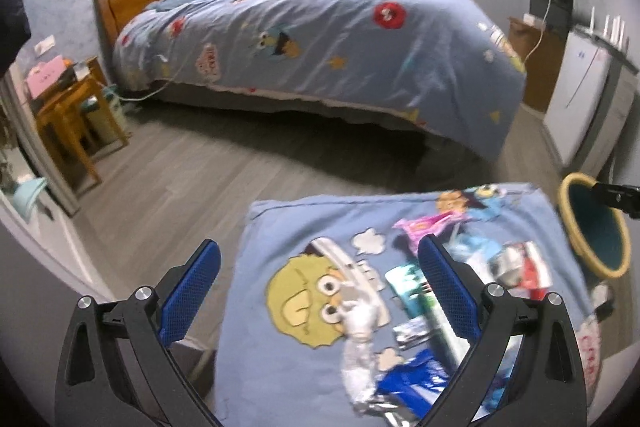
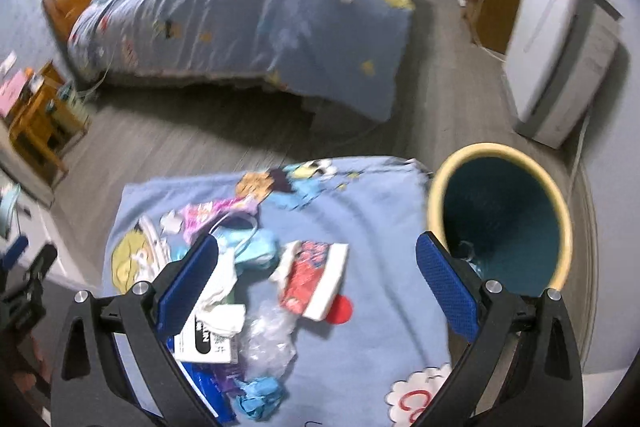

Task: Collect trash
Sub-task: 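Return both tools to the trash pile on the cushion, then grasp a white tissue with the right tool while the left tool grasps another tissue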

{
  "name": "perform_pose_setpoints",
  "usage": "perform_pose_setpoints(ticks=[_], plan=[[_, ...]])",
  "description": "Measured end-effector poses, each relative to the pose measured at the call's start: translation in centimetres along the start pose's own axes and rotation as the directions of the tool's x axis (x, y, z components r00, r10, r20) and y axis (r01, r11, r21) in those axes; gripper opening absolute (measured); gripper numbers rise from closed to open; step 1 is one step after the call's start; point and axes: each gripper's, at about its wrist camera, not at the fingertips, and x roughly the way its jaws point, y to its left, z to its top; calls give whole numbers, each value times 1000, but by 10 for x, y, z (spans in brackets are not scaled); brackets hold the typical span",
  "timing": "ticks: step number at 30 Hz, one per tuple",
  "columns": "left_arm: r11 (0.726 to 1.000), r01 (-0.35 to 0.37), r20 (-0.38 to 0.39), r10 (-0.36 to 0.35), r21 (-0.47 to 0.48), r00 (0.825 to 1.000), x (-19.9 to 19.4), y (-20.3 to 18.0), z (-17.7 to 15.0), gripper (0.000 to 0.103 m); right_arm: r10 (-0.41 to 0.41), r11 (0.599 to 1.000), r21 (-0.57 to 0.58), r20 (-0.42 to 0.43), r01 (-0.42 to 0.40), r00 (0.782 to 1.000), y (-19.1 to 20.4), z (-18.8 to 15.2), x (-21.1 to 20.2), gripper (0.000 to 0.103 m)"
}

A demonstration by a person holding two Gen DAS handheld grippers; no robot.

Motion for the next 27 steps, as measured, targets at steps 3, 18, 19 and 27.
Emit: perform_pose_setpoints(ticks=[3,18,19,27], plan=[[1000,19,-19,-19,23,1000,10,4,-9,98,23,999,-44,-23,-24,999,15,-9,15,97],[995,74,-121,-67,61,990,52,17,-42,98,30,986,-161,-119,-50,992,63,-53,79,97],[995,72,-132,-62,70,989,56,16,-45,98,30,984,-169,-131,-52,991,66,-56,83,97],[991,93,-212,-72,94,975,86,5,-70,98,76,970,-211,-210,-121,975,88,-64,103,81]])
